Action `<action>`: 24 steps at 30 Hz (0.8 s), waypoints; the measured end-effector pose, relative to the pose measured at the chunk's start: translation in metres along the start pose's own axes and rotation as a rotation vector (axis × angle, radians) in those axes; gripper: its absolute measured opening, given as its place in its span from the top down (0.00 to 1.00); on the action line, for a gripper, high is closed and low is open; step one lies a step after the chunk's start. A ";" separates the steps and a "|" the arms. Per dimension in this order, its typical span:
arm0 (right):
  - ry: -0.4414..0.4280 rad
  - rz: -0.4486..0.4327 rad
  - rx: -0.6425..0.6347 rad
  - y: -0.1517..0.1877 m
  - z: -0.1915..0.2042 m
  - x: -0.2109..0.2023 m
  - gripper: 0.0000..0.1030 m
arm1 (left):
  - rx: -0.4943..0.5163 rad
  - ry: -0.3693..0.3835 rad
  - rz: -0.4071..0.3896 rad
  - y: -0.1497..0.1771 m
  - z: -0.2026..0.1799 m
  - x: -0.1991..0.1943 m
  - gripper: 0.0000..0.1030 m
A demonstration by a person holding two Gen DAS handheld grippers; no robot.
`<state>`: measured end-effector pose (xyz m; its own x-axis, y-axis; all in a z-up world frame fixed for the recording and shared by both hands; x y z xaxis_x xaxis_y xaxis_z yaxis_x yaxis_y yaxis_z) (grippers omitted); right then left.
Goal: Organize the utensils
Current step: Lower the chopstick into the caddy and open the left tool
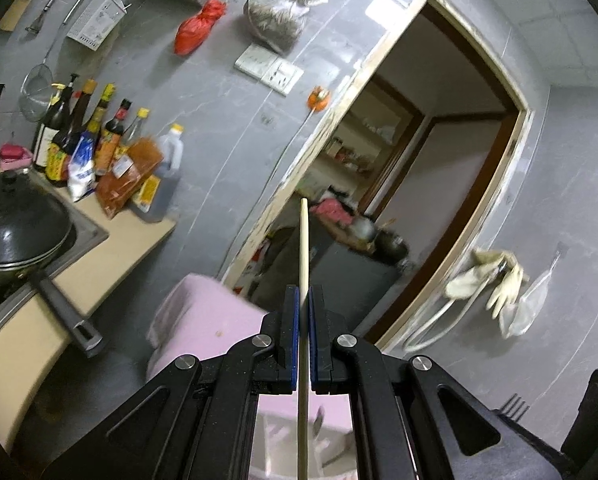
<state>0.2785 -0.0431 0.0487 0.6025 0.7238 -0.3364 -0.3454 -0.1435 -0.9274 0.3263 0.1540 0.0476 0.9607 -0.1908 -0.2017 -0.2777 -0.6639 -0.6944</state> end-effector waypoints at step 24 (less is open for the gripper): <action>0.025 0.034 0.243 0.035 -0.056 0.072 1.00 | 0.137 -0.138 -0.135 0.034 0.031 0.055 0.98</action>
<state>0.3501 -0.0340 -0.0168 0.6040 0.7041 -0.3733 -0.5270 0.0016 -0.8498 0.3693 0.1428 -0.0085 0.9825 0.0002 -0.1865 -0.1531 -0.5702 -0.8071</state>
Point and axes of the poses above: each gripper's, at about its wrist camera, not at the fingertips, and x roughly the way its jaws point, z to its left, y to its underside, the point moved 9 cm from there along x, roughly the way its jaws point, and after that the axes turned 10 degrees about -x, right-handed, at the moved point
